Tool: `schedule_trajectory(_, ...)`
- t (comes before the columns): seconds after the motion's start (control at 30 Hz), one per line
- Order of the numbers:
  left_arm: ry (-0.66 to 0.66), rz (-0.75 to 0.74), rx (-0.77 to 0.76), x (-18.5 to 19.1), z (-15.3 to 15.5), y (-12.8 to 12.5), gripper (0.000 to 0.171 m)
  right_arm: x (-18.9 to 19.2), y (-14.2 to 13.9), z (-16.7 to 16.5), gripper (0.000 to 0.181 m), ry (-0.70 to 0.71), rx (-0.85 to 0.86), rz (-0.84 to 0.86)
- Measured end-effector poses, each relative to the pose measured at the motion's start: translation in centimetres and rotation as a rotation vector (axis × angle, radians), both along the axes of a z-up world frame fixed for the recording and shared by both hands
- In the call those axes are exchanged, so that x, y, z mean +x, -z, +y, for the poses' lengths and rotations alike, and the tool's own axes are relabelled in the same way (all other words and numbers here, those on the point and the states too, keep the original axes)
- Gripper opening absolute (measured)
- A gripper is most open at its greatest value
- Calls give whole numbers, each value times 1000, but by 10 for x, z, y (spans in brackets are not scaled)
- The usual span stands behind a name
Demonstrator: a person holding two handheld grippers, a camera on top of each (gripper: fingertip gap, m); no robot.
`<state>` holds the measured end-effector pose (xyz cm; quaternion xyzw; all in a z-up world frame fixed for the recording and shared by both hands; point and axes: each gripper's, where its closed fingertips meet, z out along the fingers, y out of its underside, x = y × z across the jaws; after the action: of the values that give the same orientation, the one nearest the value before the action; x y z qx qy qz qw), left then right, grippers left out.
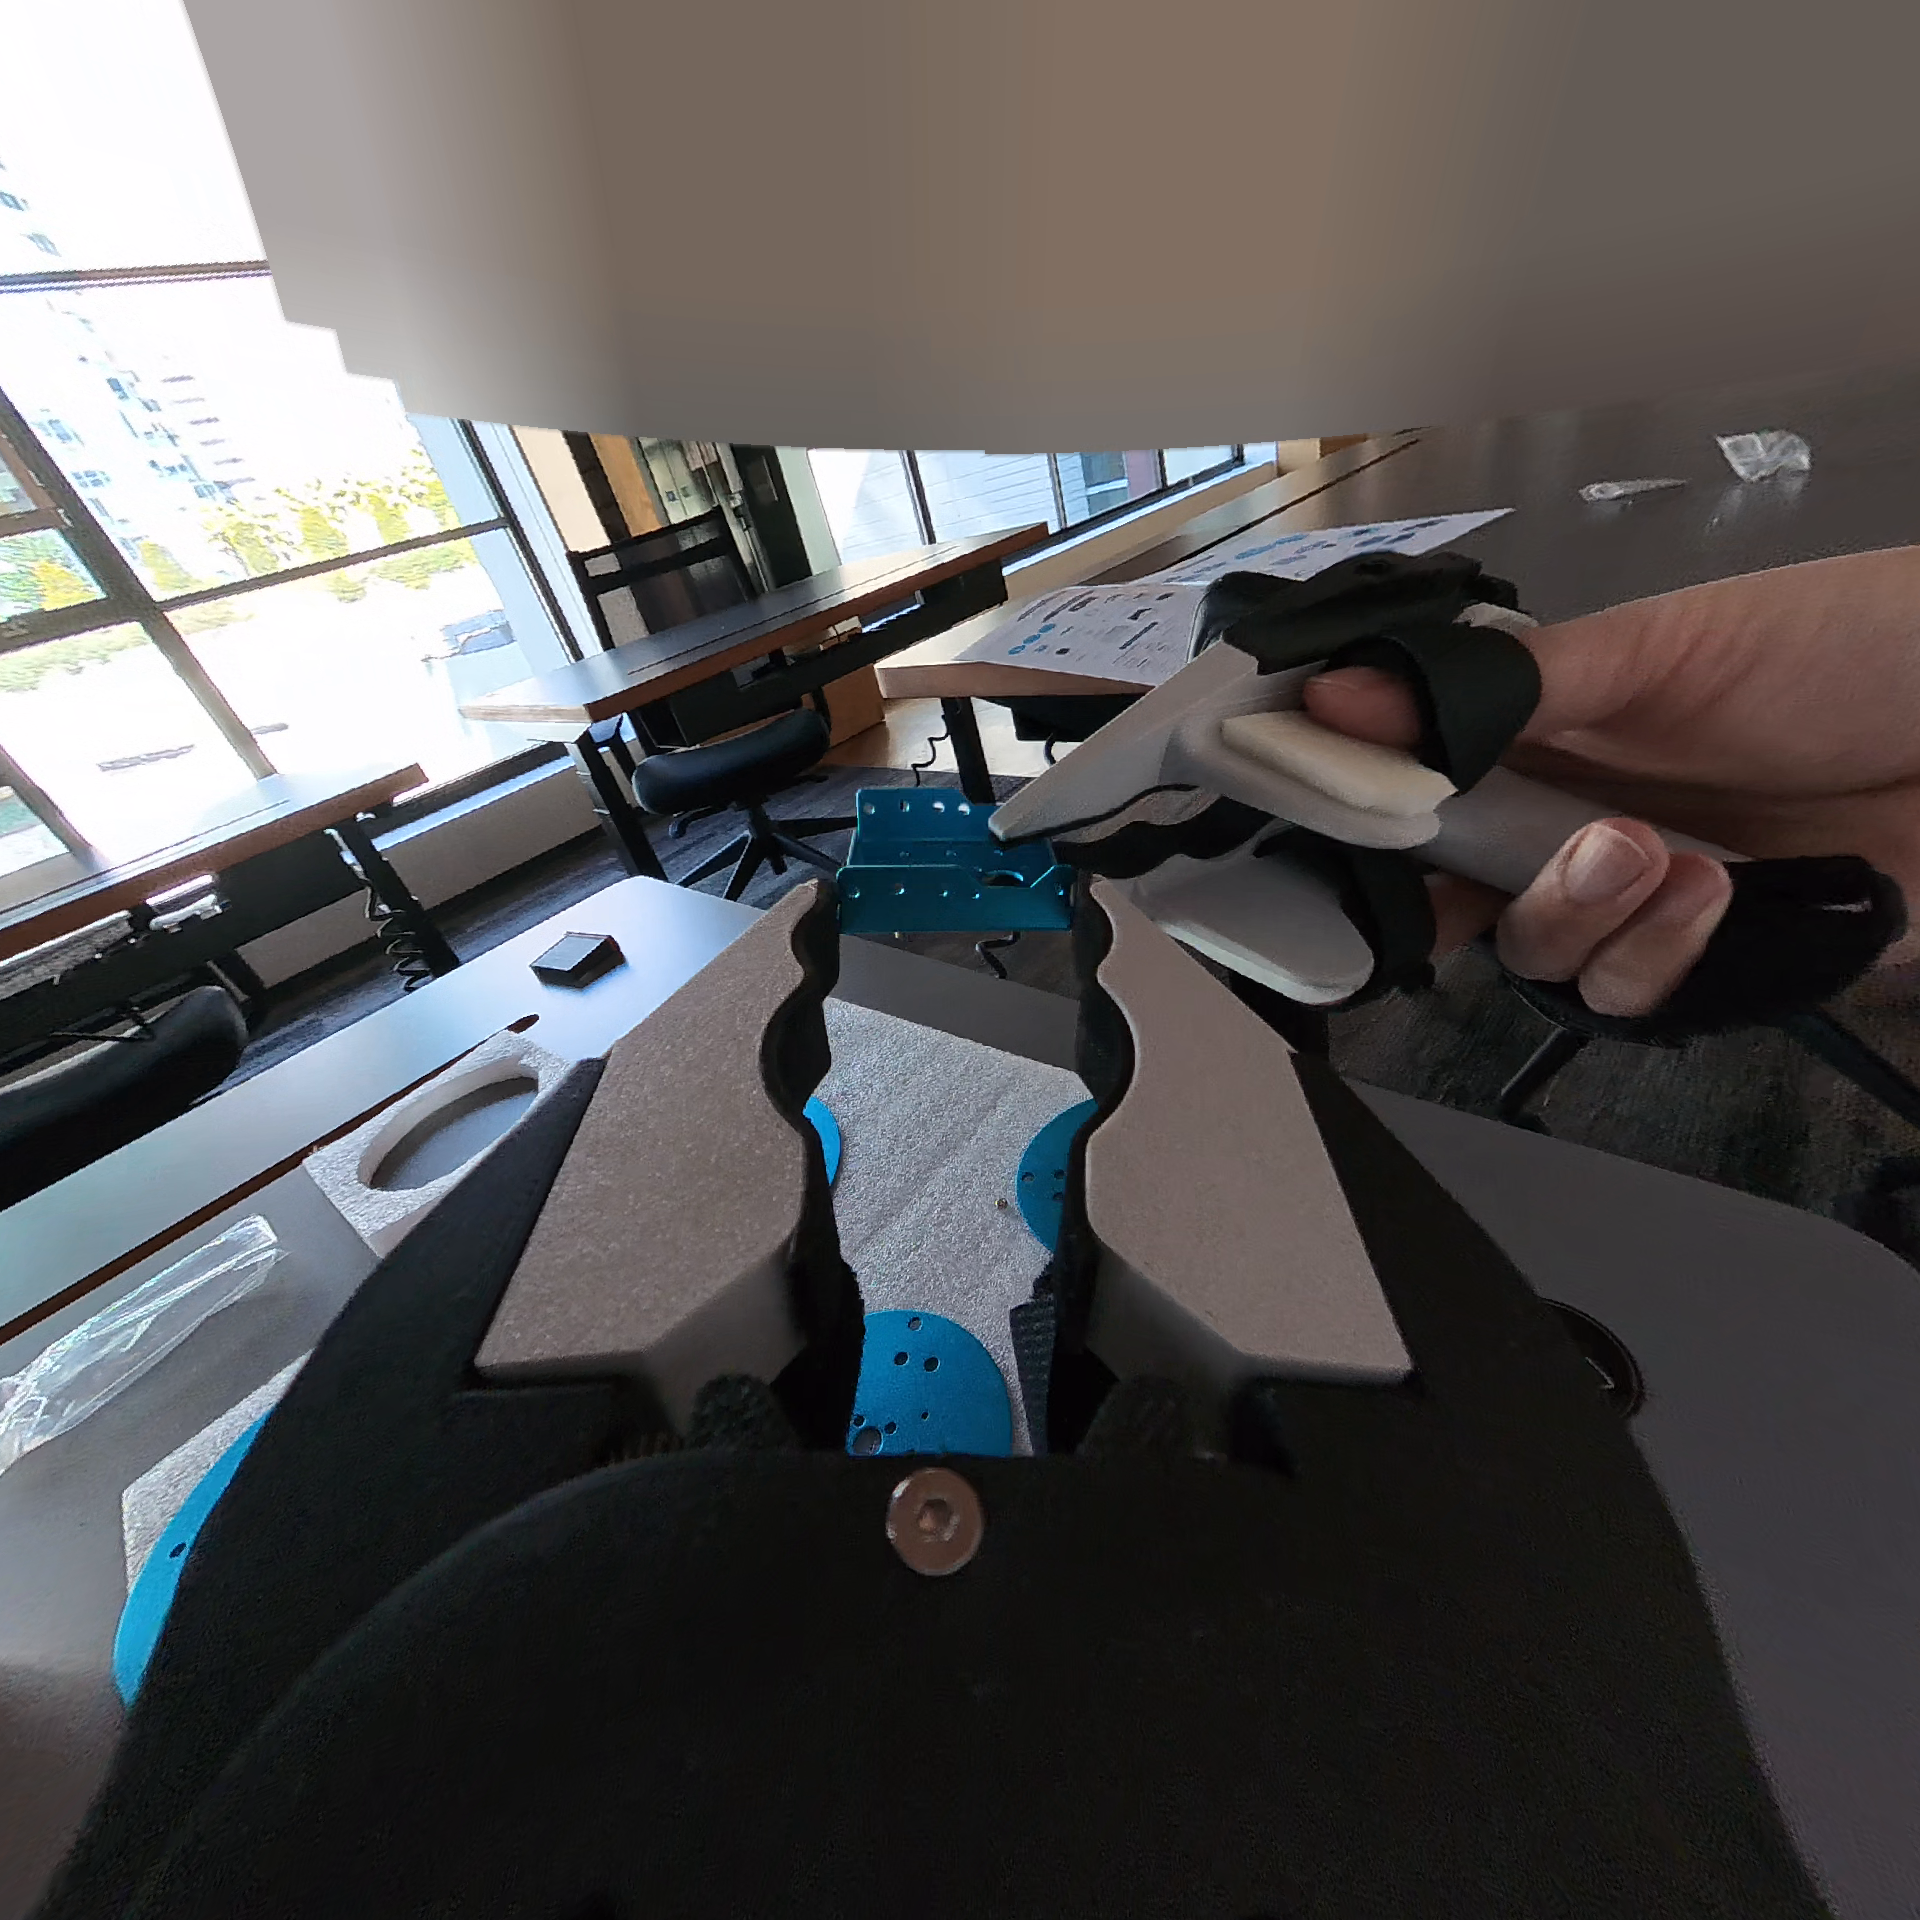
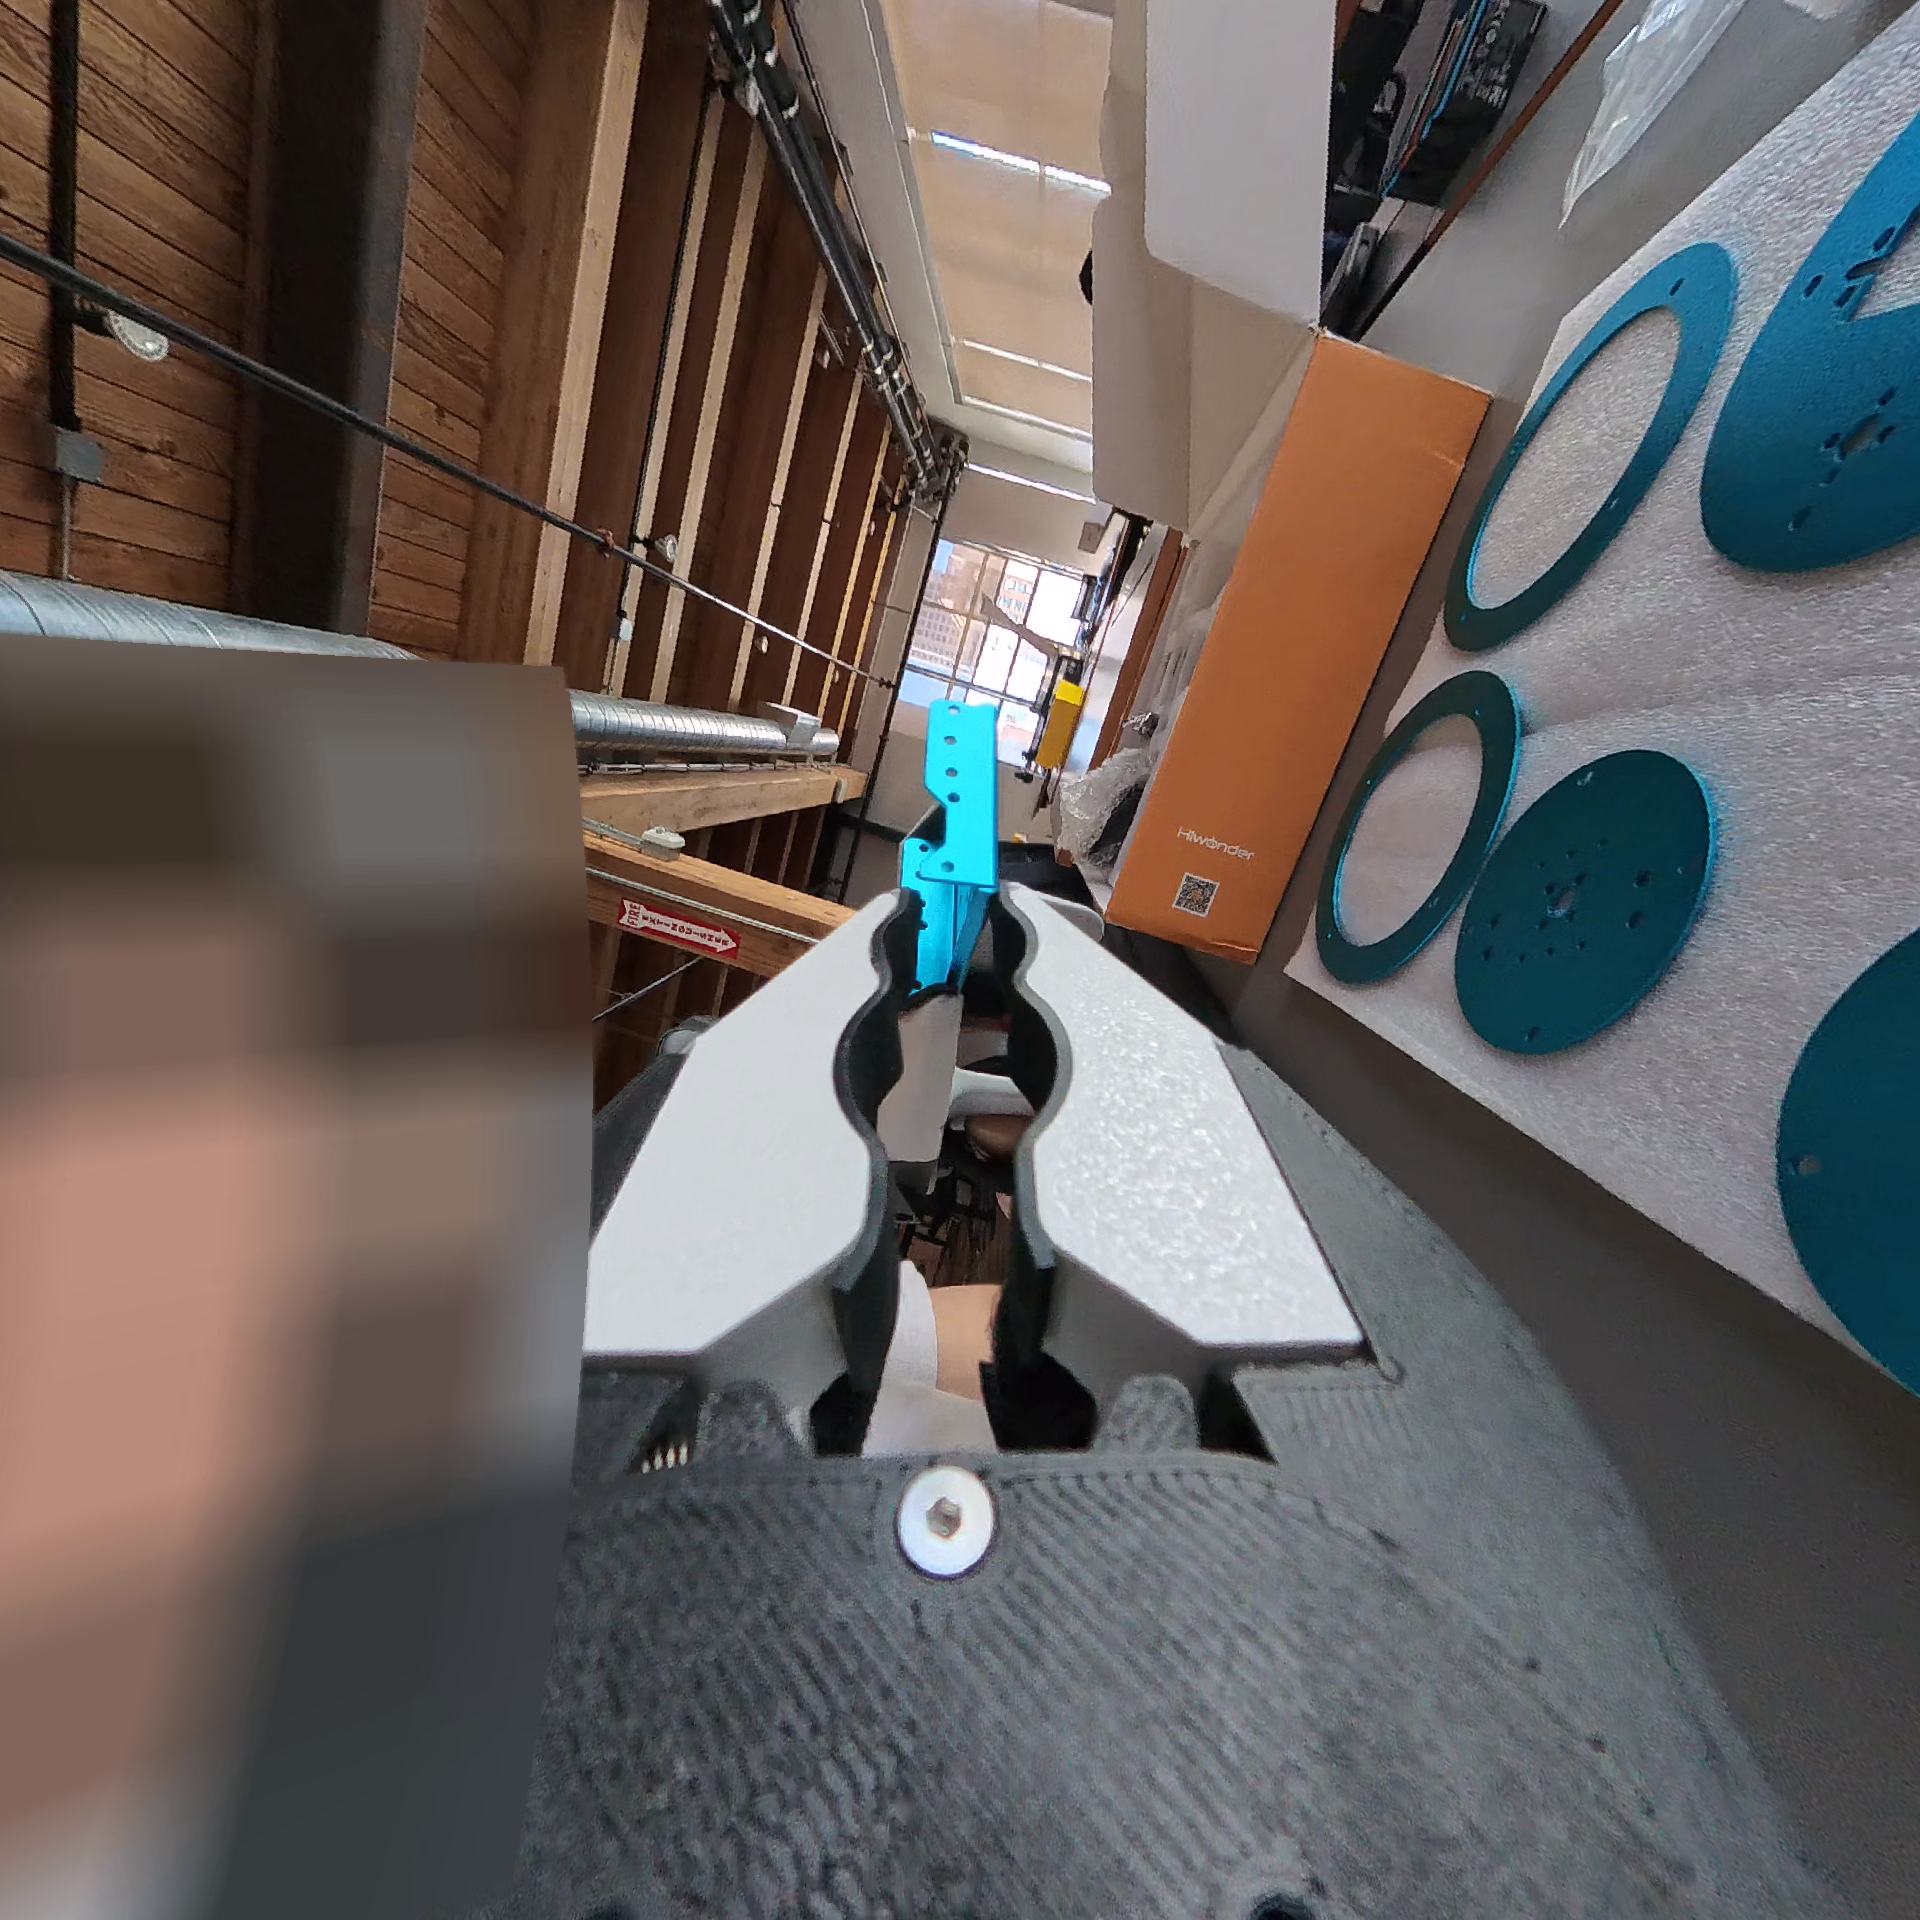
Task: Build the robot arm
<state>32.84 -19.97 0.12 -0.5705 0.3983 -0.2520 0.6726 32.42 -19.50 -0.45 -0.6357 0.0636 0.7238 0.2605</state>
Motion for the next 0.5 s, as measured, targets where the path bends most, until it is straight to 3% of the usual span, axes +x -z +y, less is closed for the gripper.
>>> schedule_trajectory(0.03, -6, 7, 3, 2, 0, 1, 43, 0, -1, 0, 9, 5, 3, 14)
schedule_trajectory(0.4, 3, 84, -84, 20, 5, 31, 43, 21, 26, 8, 1, 55, -90, 28)
schedule_trajectory(0.5, 30, 107, -152, 27, 4, 43, 74, 34, 38, 13, 1, 73, -141, 62)
